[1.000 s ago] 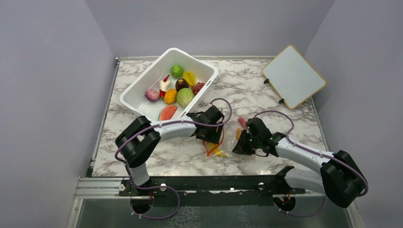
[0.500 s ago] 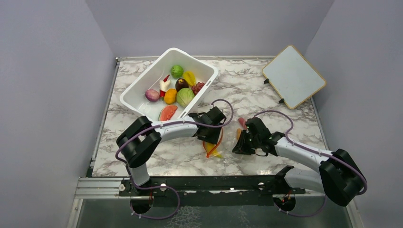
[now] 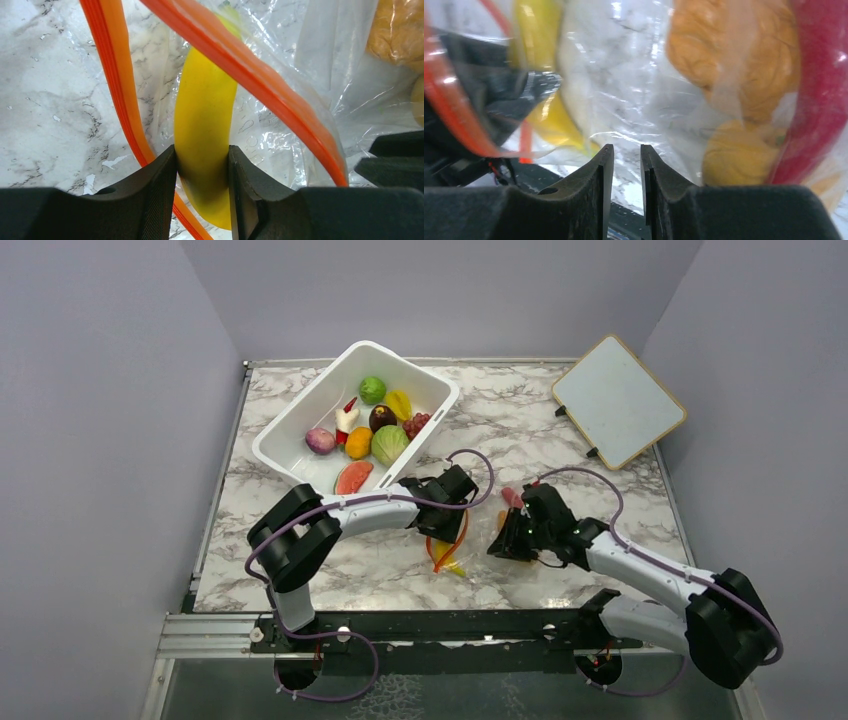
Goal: Open the zip-top bag and remove the fake food
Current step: Pick up the fake fruit from the zipper food storage bag.
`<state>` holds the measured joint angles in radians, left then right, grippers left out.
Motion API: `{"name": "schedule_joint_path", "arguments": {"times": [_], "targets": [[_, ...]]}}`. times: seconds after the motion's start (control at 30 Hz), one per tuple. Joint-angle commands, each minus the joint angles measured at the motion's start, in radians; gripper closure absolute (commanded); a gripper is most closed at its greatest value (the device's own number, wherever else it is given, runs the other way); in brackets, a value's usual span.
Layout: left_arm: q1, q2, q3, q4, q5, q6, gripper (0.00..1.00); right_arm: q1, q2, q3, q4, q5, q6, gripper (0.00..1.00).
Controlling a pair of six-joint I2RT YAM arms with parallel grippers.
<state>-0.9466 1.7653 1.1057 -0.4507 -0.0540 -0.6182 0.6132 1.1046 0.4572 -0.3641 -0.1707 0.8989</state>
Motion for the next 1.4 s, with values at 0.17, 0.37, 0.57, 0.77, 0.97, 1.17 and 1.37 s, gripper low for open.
{"name": "schedule_joint_path", "arguments": {"times": [0.17,0.37,0.57,0.77,0.97,1.17,1.37], "targets": [[-0.006,-0.038,-0.016,0.025,-0.02,-0.033,0.88,-0.001,-0.127,0.068,0.18,-0.171,-0.049,0.62],[-0.006,-0.042,-0.019,0.047,-0.012,-0.041,0.97,-0.001,-0.087,0.08,0.261,-0.235,-0.031,0.6],[-0.006,-0.049,-0.022,0.047,-0.013,-0.041,1.0,0.0,-0.04,0.077,0.325,-0.249,0.0,0.59],[-0.006,-0.058,-0.025,0.048,-0.017,-0.045,1.0,0.0,0.017,0.092,0.334,-0.232,0.024,0.59],[-0.007,-0.059,-0.028,0.048,-0.021,-0.042,1.0,-0.001,0.047,0.084,0.333,-0.215,0.045,0.71],[-0.007,-0.092,-0.034,0.047,-0.036,-0.04,1.0,0.0,0.033,0.081,0.287,-0.178,0.057,0.81],[-0.006,-0.098,-0.03,0.046,-0.043,-0.031,1.0,0.0,0.035,0.083,0.239,-0.146,0.062,0.93]]}}
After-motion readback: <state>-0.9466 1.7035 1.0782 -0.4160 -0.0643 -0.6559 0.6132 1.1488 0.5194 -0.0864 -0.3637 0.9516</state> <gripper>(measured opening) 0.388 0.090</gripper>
